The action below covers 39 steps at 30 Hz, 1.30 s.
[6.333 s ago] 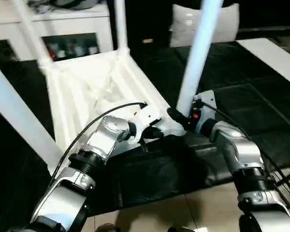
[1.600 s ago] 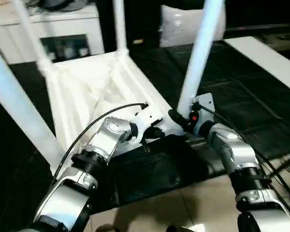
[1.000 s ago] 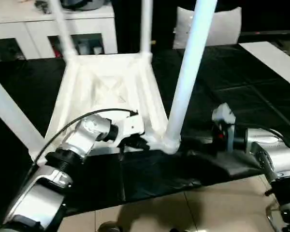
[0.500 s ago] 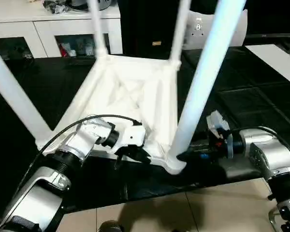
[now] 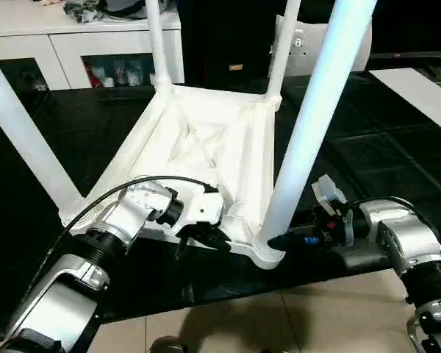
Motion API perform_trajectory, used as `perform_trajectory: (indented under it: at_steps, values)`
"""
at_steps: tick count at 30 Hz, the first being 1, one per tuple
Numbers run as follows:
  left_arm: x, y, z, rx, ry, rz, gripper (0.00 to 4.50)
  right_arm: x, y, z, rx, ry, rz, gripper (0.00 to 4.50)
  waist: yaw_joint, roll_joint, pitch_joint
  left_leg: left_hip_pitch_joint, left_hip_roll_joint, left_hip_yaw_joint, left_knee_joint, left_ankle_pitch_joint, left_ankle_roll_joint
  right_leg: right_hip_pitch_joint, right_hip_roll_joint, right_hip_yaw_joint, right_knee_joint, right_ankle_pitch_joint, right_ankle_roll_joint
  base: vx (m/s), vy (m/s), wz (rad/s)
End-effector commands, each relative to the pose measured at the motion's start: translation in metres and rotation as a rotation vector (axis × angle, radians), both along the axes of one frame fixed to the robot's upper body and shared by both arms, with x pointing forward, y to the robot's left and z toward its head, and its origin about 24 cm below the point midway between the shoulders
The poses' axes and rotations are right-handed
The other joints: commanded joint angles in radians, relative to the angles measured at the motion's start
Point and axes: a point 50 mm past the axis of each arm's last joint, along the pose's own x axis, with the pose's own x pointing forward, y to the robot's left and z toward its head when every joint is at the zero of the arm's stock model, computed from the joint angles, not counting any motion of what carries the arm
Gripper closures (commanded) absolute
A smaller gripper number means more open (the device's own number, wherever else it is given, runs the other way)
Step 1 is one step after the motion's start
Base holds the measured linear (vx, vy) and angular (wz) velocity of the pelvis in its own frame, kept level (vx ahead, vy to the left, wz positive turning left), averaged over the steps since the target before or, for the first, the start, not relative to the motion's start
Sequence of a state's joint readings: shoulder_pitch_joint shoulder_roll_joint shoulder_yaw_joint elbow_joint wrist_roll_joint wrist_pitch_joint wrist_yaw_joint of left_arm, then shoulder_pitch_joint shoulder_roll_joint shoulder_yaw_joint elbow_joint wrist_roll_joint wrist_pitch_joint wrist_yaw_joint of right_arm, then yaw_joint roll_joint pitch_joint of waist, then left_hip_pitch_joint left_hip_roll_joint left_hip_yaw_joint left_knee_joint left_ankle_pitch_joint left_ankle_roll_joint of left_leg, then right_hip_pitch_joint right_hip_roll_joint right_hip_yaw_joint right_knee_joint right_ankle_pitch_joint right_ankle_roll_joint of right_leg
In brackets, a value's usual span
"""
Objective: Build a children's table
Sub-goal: Rotate leg to tighten
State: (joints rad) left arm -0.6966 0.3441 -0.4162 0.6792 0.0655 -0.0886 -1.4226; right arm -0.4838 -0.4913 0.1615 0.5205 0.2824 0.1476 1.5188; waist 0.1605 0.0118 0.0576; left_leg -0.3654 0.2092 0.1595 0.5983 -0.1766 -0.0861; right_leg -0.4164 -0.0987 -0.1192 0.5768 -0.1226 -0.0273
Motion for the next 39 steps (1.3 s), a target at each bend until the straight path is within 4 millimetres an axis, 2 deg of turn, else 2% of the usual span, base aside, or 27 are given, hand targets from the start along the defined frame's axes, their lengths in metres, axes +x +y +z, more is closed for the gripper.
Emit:
perform_trajectory:
  at_steps: [1, 3, 5, 6, 8, 9, 10, 11, 12, 13, 14, 15, 16, 17, 18, 20, 21, 23, 24, 25, 26, 29, 30, 31, 34, 36, 39]
  values:
    - [0.004, -0.015, 0.015, -0.079, -0.029, 0.006, 4.5, 0.003, 0.0, -0.005, 0.0, 0.021, -0.082, 2.55, -0.007, -0.011, -0.077, 0.008, 0.019, 0.007, -0.071, -0.255, 0.055, 0.059, -0.053, 0.038, -0.077, -0.484, -0.122, 0.0, 0.0, 0.0]
    - [0.012, -0.021, 0.019, -0.127, -0.032, 0.132, 4.5, 0.016, 0.007, -0.013, -0.038, 0.011, -0.276, 2.56, -0.014, -0.008, -0.073, 0.01, 0.016, 0.005, -0.072, -0.268, 0.043, 0.056, -0.053, 0.034, -0.083, -0.527, -0.107, 0.0, 0.0, 0.0]
    - [0.019, -0.028, 0.02, -0.152, -0.04, 0.246, 4.5, 0.029, 0.017, -0.016, -0.044, 0.016, -0.449, 2.56, -0.032, -0.009, -0.07, 0.012, 0.01, 0.002, -0.07, -0.289, 0.019, 0.054, -0.052, 0.026, -0.09, -0.576, -0.088, 0.0, 0.0, 0.0]
    - [0.021, -0.03, 0.021, -0.158, -0.045, 0.283, 4.5, 0.033, 0.021, -0.016, -0.044, 0.016, -0.499, 2.57, -0.051, -0.01, -0.068, 0.001, 0.005, -0.004, -0.072, -0.305, 0.005, 0.064, -0.051, 0.014, -0.095, -0.622, -0.056, 0.0, 0.0, 0.0]
    - [0.023, -0.033, 0.021, -0.164, -0.049, 0.321, 4.5, 0.036, 0.025, -0.016, -0.045, 0.016, -0.54, 2.57, -0.074, -0.008, -0.068, 0.001, -0.002, -0.006, -0.063, -0.333, 0.006, 0.063, -0.053, -0.003, -0.116, -0.685, -0.004, 0.0, 0.0, 0.0]
    - [0.027, -0.038, 0.022, -0.174, -0.057, 0.383, 4.5, 0.04, 0.036, -0.014, -0.042, 0.016, -0.589, 2.57, -0.082, -0.008, -0.069, 0.001, -0.002, -0.007, -0.063, -0.334, 0.011, 0.063, -0.053, -0.006, -0.119, -0.683, -0.001, 0.0, 0.0, 0.0]
    - [0.03, -0.042, 0.023, -0.18, -0.062, 0.441, 4.5, 0.044, 0.045, -0.013, -0.038, 0.006, -0.644, 2.57, -0.091, -0.006, -0.073, -0.003, -0.001, -0.009, -0.063, -0.319, 0.018, 0.069, -0.053, -0.007, -0.12, -0.645, -0.006, 0.0, 0.0, 0.0]
    - [0.031, -0.043, 0.023, -0.181, -0.063, 0.458, 4.5, 0.046, 0.048, -0.012, -0.037, 0.006, -0.673, 2.57, -0.103, 0.0, -0.076, -0.007, 0.005, -0.012, -0.07, -0.308, 0.025, 0.073, -0.053, -0.005, -0.116, -0.584, -0.028, 0.0, 0.0, 0.0]
    - [0.034, -0.048, 0.024, -0.184, -0.071, 0.51, 4.5, 0.053, 0.057, -0.014, -0.036, 0.024, -0.775, 2.57, -0.111, 0.006, -0.075, -0.008, 0.008, -0.016, -0.073, -0.321, 0.025, 0.074, -0.052, -0.008, -0.113, -0.554, -0.043, 0.0, 0.0, 0.0]
    - [0.037, -0.054, 0.024, -0.189, -0.078, 0.562, 4.5, 0.057, 0.066, -0.015, -0.039, 0.032, -0.854, 2.57, -0.119, 0.004, -0.073, -0.006, 0.006, -0.016, -0.072, -0.333, 0.024, 0.07, -0.05, -0.01, -0.114, -0.553, -0.048, 0.0, 0.0, 0.0]
    - [0.037, -0.054, 0.024, -0.189, -0.079, 0.562, 4.5, 0.057, 0.066, -0.015, -0.039, 0.032, -0.855, 2.57, -0.128, 0.002, -0.072, 0.001, 0.001, -0.015, -0.067, -0.352, 0.02, 0.066, -0.05, -0.017, -0.12, -0.578, -0.045, 0.0, 0.0, 0.0]
    - [0.039, -0.058, 0.025, -0.185, -0.105, 0.6, 4.5, 0.06, 0.073, -0.013, -0.025, 0.003, -0.882, 2.57, -0.129, 0.0, -0.075, 0.006, -0.002, -0.013, -0.063, -0.348, 0.027, 0.066, -0.053, -0.017, -0.121, -0.573, -0.048, 0.0, 0.0, 0.0]
    - [0.04, -0.059, 0.026, -0.184, -0.117, 0.606, 4.5, 0.061, 0.075, -0.011, -0.004, -0.003, -0.886, 2.57, -0.127, 0.001, -0.075, 0.005, -0.001, -0.012, -0.065, -0.342, 0.034, 0.065, -0.054, -0.015, -0.122, -0.564, -0.052, 0.0, 0.0, 0.0]
    - [0.04, -0.059, 0.026, -0.184, -0.126, 0.606, 4.5, 0.061, 0.076, -0.01, 0.013, -0.004, -0.895, 2.23, -0.125, 0.001, -0.075, 0.008, 0.0, -0.01, -0.065, -0.331, 0.043, 0.064, -0.053, -0.012, -0.123, -0.543, -0.06, 0.0, 0.0, 0.0]
    - [0.041, -0.058, 0.026, -0.18, -0.136, 0.608, 4.5, 0.062, 0.074, -0.007, 0.038, -0.005, -0.909, 1.89, -0.123, 0.0, -0.077, 0.006, 0.001, -0.009, -0.066, -0.32, 0.048, 0.066, -0.054, -0.009, -0.119, -0.524, -0.067, 0.0, 0.0, 0.0]
    - [0.04, -0.055, 0.025, -0.166, -0.152, 0.595, 4.5, 0.062, 0.071, -0.003, 0.068, -0.015, -0.903, 1.86, -0.114, 0.002, -0.083, 0.001, 0.011, -0.009, -0.073, -0.267, 0.061, 0.07, -0.054, 0.006, -0.098, -0.41, -0.113, 0.0, 0.0, 0.0]
    - [0.039, -0.053, 0.024, -0.156, -0.172, 0.56, 4.5, 0.061, 0.068, 0.0, 0.082, -0.032, -0.871, 1.79, -0.107, 0.0, -0.085, 0.003, 0.012, -0.007, -0.072, -0.241, 0.071, 0.068, -0.053, 0.012, -0.09, -0.357, -0.139, 0.0, 0.0, 0.0]
    - [0.038, -0.05, 0.022, -0.135, -0.181, 0.545, 4.5, 0.059, 0.062, 0.003, 0.08, -0.056, -0.831, 1.55, -0.097, 0.002, -0.088, -0.001, 0.013, -0.004, -0.07, -0.201, 0.084, 0.073, -0.053, 0.016, -0.076, -0.297, -0.166, 0.0, 0.0, 0.0]
    - [0.038, -0.048, 0.021, -0.129, -0.186, 0.545, 4.5, 0.057, 0.059, 0.003, 0.076, -0.061, -0.811, 1.45, -0.089, 0.003, -0.093, -0.004, 0.014, -0.004, -0.067, -0.159, 0.093, 0.077, -0.053, 0.018, -0.066, -0.233, -0.183, 0.0, 0.0, 0.0]
    - [0.038, -0.042, 0.02, -0.122, -0.198, 0.539, 4.5, 0.053, 0.049, 0.005, 0.065, -0.081, -0.762, 1.45, -0.086, 0.001, -0.094, -0.005, 0.013, -0.002, -0.065, -0.142, 0.099, 0.077, -0.053, 0.02, -0.062, -0.203, -0.193, 0.0, 0.0, 0.0]
    - [0.038, -0.042, 0.02, -0.122, -0.198, 0.539, 4.5, 0.053, 0.049, 0.005, 0.065, -0.081, -0.762, 1.29, -0.081, 0.0, -0.091, -0.008, 0.012, -0.001, -0.064, -0.128, 0.112, 0.077, -0.051, 0.022, -0.058, -0.171, -0.202, 0.0, 0.0, 0.0]
    - [0.037, -0.035, 0.019, -0.115, -0.2, 0.499, 4.5, 0.049, 0.036, 0.009, 0.053, -0.108, -0.708, 1.01, -0.065, 0.001, -0.092, -0.004, 0.012, 0.001, -0.062, -0.138, 0.11, 0.077, -0.055, 0.022, -0.057, -0.19, -0.207, 0.0, 0.0, 0.0]
    - [0.034, -0.031, 0.018, -0.111, -0.2, 0.439, 4.5, 0.045, 0.028, 0.011, 0.043, -0.128, -0.65, 0.9, -0.059, -0.001, -0.089, -0.003, 0.014, 0.002, -0.064, -0.154, 0.107, 0.075, -0.054, 0.022, -0.061, -0.216, -0.199, 0.0, 0.0, 0.0]
    - [0.034, -0.031, 0.018, -0.111, -0.2, 0.439, 4.5, 0.045, 0.028, 0.011, 0.043, -0.128, -0.65, 0.9, -0.056, 0.001, -0.089, -0.002, 0.015, 0.001, -0.065, -0.161, 0.103, 0.076, -0.054, 0.021, -0.062, -0.232, -0.192, 0.0, 0.0, 0.0]
    - [0.023, -0.023, 0.017, -0.113, -0.195, 0.27, 4.5, 0.035, 0.014, 0.014, -0.031, -0.19, -0.509, 0.77, -0.045, 0.002, -0.085, 0.001, 0.018, 0.002, -0.069, -0.202, 0.08, 0.071, -0.055, 0.02, -0.072, -0.312, -0.157, 0.0, 0.0, 0.0]
    - [0.02, -0.019, 0.016, -0.094, -0.182, 0.211, 4.5, 0.03, 0.008, 0.017, -0.044, -0.209, -0.421, 0.77, -0.036, 0.005, -0.081, 0.012, 0.024, 0.004, -0.072, -0.236, 0.07, 0.063, -0.055, 0.022, -0.075, -0.336, -0.158, 0.0, 0.0, 0.0]
    - [0.014, -0.015, 0.014, -0.07, -0.169, 0.112, 4.5, 0.021, 0.003, 0.019, -0.04, -0.206, -0.31, 0.77, -0.023, 0.002, -0.081, 0.015, 0.025, 0.003, -0.075, -0.275, 0.059, 0.065, -0.057, 0.02, -0.078, -0.387, -0.141, 0.0, 0.0, 0.0]
